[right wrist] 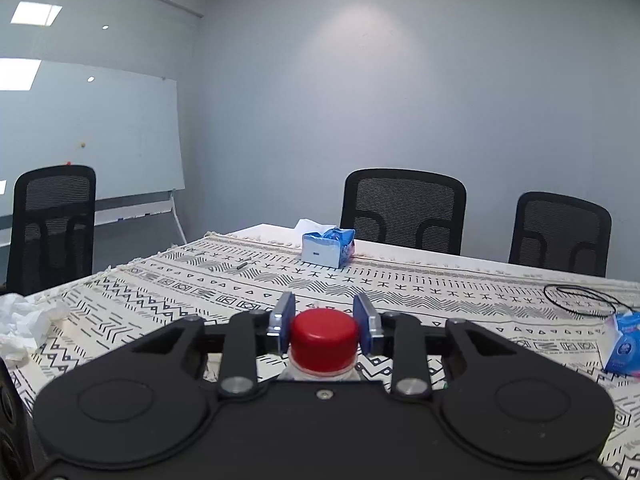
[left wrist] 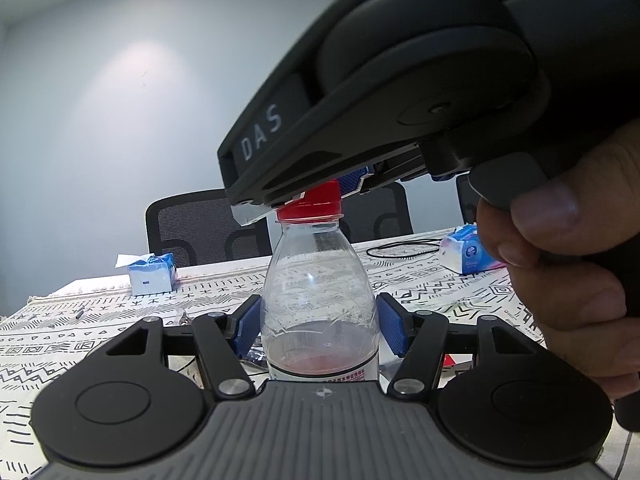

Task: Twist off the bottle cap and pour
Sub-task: 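Open the right tool, regrip the red cap and twist it again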

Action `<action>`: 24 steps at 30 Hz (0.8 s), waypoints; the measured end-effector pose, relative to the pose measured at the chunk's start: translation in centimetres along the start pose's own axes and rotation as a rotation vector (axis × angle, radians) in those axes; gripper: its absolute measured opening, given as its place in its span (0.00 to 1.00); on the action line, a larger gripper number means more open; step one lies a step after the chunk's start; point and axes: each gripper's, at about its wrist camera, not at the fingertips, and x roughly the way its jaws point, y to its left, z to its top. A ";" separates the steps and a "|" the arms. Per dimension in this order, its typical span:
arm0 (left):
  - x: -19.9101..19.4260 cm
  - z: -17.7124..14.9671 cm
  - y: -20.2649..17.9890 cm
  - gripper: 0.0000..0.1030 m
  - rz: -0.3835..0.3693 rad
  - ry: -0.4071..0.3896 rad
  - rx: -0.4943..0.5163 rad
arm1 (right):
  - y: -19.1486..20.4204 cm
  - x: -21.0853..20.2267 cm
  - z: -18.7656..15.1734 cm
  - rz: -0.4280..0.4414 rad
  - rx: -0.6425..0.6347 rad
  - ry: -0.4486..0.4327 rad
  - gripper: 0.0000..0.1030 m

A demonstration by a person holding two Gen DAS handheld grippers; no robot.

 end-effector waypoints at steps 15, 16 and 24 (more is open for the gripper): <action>0.8 0.1 1.1 0.54 -0.033 0.009 -0.041 | -4.3 1.7 0.4 0.346 -0.077 -0.023 0.32; 1.0 0.1 1.3 0.54 -0.034 0.009 -0.040 | -4.7 1.8 0.3 0.372 -0.079 -0.032 0.32; 1.2 0.0 0.6 0.56 -0.019 0.006 -0.021 | -2.4 1.0 1.4 0.200 -0.027 0.037 0.38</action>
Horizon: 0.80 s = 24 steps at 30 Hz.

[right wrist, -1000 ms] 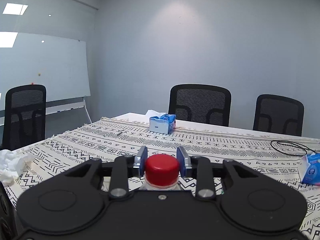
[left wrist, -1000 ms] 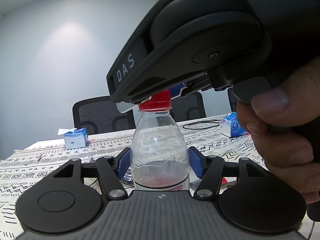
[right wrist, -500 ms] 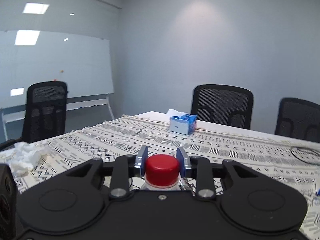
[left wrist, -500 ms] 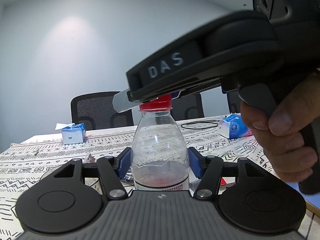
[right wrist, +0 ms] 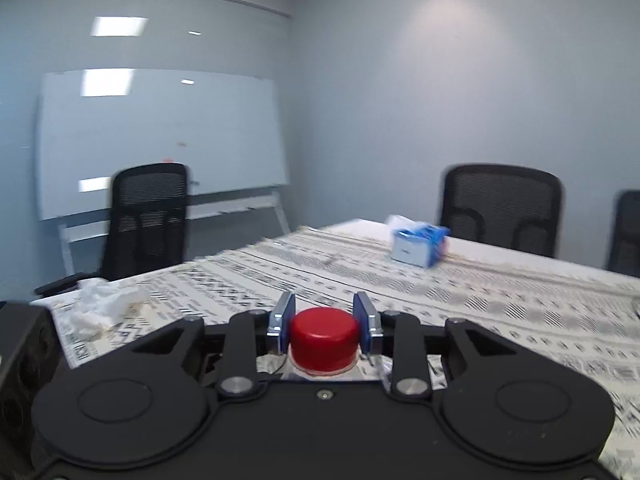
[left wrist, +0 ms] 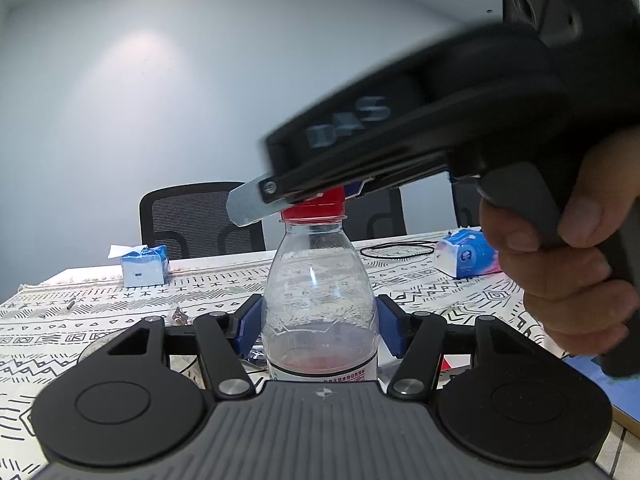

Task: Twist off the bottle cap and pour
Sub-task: 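Open the right tool, regrip the red cap and twist it again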

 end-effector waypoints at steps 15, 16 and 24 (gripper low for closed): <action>0.1 0.2 0.4 0.55 -0.013 0.005 -0.015 | 0.4 1.4 -1.0 -0.049 -0.024 -0.025 0.32; -0.1 0.2 0.4 0.55 -0.015 0.004 -0.017 | 0.1 1.4 -1.1 -0.031 -0.033 -0.037 0.32; -0.2 0.3 1.0 0.55 -0.036 0.009 -0.052 | -2.4 1.3 -2.0 0.175 -0.088 -0.132 0.32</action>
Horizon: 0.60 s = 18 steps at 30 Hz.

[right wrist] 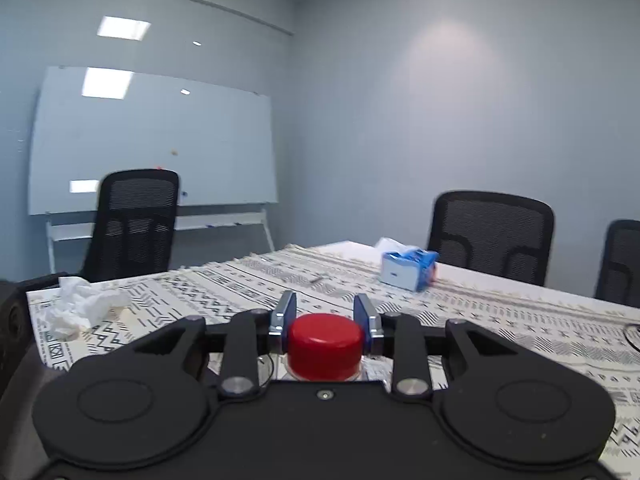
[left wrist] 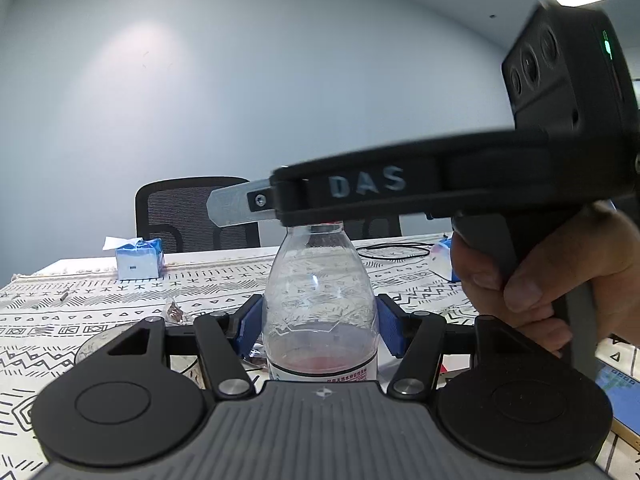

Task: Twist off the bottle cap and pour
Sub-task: 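Open the right tool, regrip the red cap and twist it again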

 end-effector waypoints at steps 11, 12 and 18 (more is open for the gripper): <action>-0.2 -0.3 -1.1 0.57 0.015 -0.009 0.049 | 3.8 -0.8 1.8 -0.293 0.048 0.100 0.41; -0.2 -0.3 -1.1 0.57 0.016 -0.009 0.051 | 4.4 -1.1 1.8 -0.316 0.043 0.103 0.41; -0.3 -0.3 -1.6 0.57 0.024 -0.012 0.063 | 5.1 -1.7 2.0 -0.341 0.023 0.088 0.40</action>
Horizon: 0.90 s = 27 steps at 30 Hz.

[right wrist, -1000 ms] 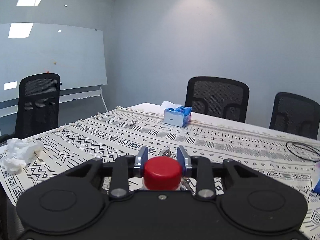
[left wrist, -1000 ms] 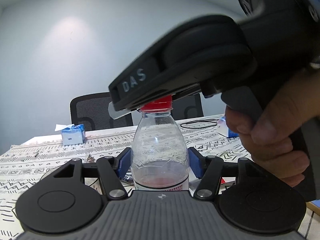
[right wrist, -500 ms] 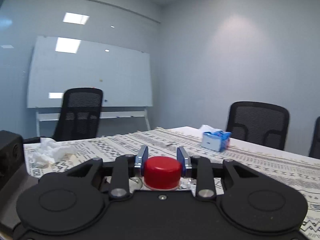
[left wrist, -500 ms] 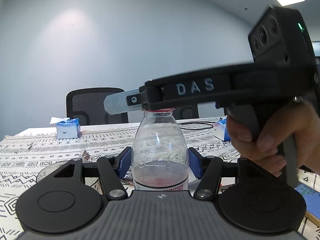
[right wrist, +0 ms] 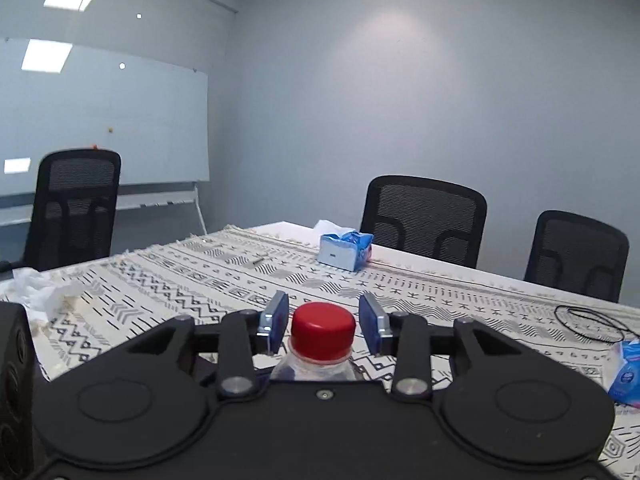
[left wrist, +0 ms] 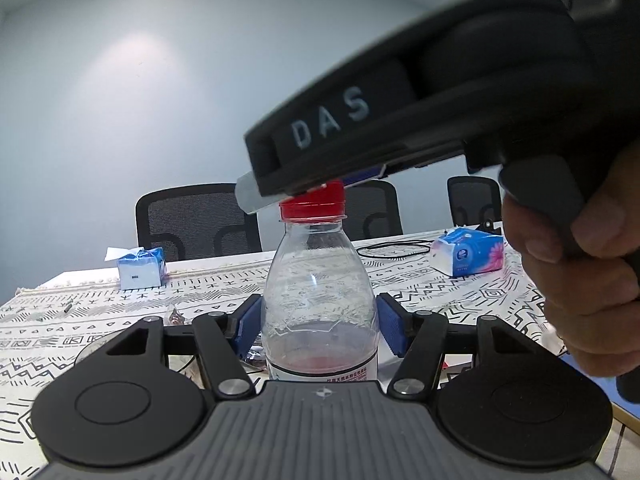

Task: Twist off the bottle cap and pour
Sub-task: 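Open the right tool, regrip the red cap and twist it again, then twist the red cap with the right tool while the left tool holds the bottle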

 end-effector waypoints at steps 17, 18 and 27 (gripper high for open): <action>0.3 0.1 0.0 0.57 0.013 0.003 -0.007 | 0.6 0.7 0.5 -0.026 0.009 0.044 0.33; 0.2 0.1 0.0 0.57 0.013 0.004 -0.008 | 0.5 0.7 0.5 -0.027 0.019 0.040 0.32; 0.0 0.3 0.3 0.55 -0.003 0.011 -0.025 | -0.4 0.6 0.0 0.047 -0.006 0.016 0.31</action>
